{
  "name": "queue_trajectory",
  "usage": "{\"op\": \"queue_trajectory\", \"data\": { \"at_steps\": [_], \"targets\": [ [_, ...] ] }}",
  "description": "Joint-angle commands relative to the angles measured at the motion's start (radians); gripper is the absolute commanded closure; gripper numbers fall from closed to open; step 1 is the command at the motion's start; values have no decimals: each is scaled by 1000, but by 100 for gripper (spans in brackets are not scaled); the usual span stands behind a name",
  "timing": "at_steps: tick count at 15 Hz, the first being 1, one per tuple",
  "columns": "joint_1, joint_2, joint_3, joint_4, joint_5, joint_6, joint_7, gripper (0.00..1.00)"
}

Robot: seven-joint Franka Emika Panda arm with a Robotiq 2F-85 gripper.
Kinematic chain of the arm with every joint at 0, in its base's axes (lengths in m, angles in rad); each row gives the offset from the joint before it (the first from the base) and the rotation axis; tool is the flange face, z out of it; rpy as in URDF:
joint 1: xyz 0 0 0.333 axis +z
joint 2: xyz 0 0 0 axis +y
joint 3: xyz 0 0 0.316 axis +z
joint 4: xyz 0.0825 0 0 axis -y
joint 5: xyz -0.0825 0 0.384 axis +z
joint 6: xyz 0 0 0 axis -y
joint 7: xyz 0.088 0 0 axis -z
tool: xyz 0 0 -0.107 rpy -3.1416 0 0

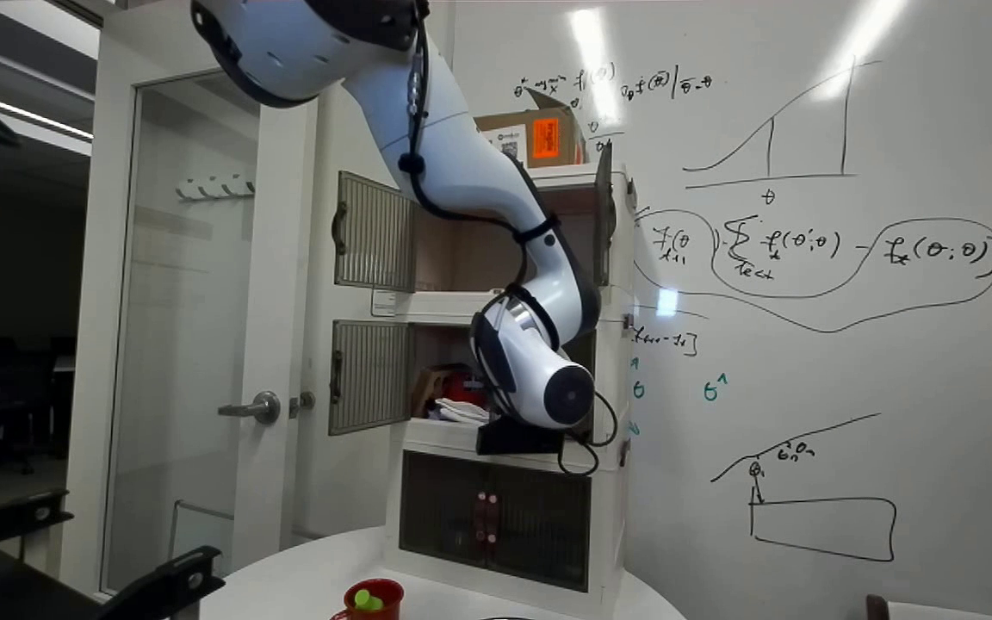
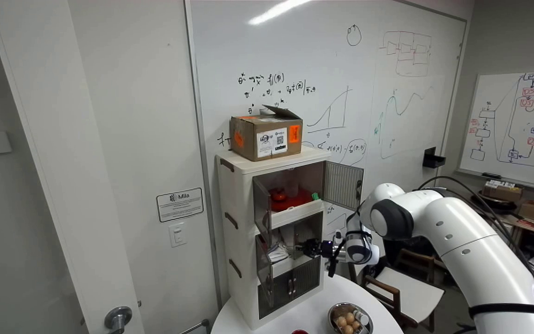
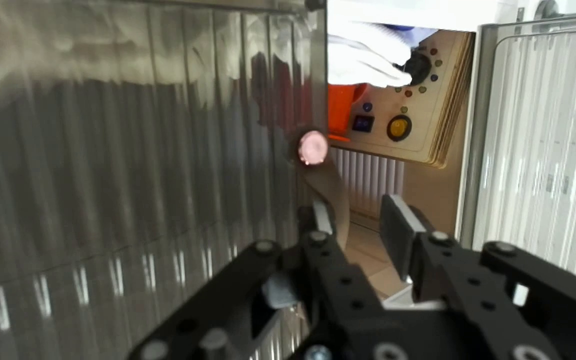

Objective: Open the right cabinet door of the middle compartment

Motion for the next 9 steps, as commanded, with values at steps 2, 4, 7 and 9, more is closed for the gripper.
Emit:
{"op": "queue_trajectory", "data": {
  "at_steps": [2,4,7,9],
  "targets": [
    [-25,-37,-11,-79,-4,-58,-31,100],
    [-32,-44,-17,-99,-5,-83,-32,100],
    [-41,-62,-27,-135,1,-109,-37,99],
    [-44,-76,-37,-158,0,-119,-34,72]
  ]
}}
